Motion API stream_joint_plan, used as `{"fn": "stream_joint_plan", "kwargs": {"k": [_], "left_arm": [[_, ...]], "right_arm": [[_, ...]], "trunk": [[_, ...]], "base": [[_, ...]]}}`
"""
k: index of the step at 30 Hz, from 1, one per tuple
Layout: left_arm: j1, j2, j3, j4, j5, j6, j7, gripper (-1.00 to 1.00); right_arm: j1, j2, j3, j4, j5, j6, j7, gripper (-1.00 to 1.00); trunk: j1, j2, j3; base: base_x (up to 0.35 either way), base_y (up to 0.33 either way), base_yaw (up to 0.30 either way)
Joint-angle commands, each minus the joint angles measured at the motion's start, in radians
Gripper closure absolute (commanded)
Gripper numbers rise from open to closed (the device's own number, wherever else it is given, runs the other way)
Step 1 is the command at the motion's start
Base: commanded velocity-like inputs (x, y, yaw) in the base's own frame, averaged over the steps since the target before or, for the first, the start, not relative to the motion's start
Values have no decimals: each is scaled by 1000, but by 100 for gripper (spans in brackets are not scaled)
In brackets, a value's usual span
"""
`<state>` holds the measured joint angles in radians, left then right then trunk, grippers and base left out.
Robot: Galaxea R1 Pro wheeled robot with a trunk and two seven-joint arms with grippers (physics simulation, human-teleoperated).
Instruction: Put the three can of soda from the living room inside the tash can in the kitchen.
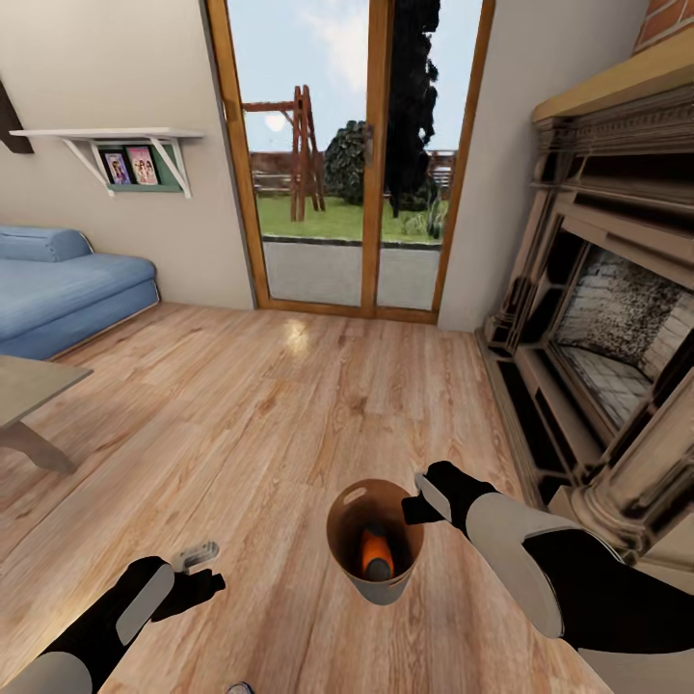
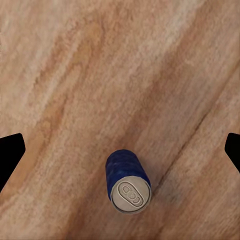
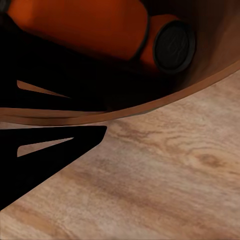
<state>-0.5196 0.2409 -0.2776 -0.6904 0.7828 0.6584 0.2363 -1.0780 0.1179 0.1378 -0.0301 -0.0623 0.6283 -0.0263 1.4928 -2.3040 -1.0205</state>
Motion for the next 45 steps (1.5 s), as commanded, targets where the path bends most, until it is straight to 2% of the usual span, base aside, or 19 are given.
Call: {"fn": "stream_joint_plan", "kwargs": {"k": [1, 45], "left_arm": [[0, 0, 0, 0, 0, 0, 0, -100], [0, -2, 0, 0, -2, 3, 4, -100]], "right_arm": [[0, 0, -15, -1, -11, -1, 5, 100], [0, 0, -23, -14, -21, 22, 18, 100]], "trunk": [[0, 0, 0], [0, 0, 0]], "base": [[-22, 0, 0], [-26, 0, 0]]}}
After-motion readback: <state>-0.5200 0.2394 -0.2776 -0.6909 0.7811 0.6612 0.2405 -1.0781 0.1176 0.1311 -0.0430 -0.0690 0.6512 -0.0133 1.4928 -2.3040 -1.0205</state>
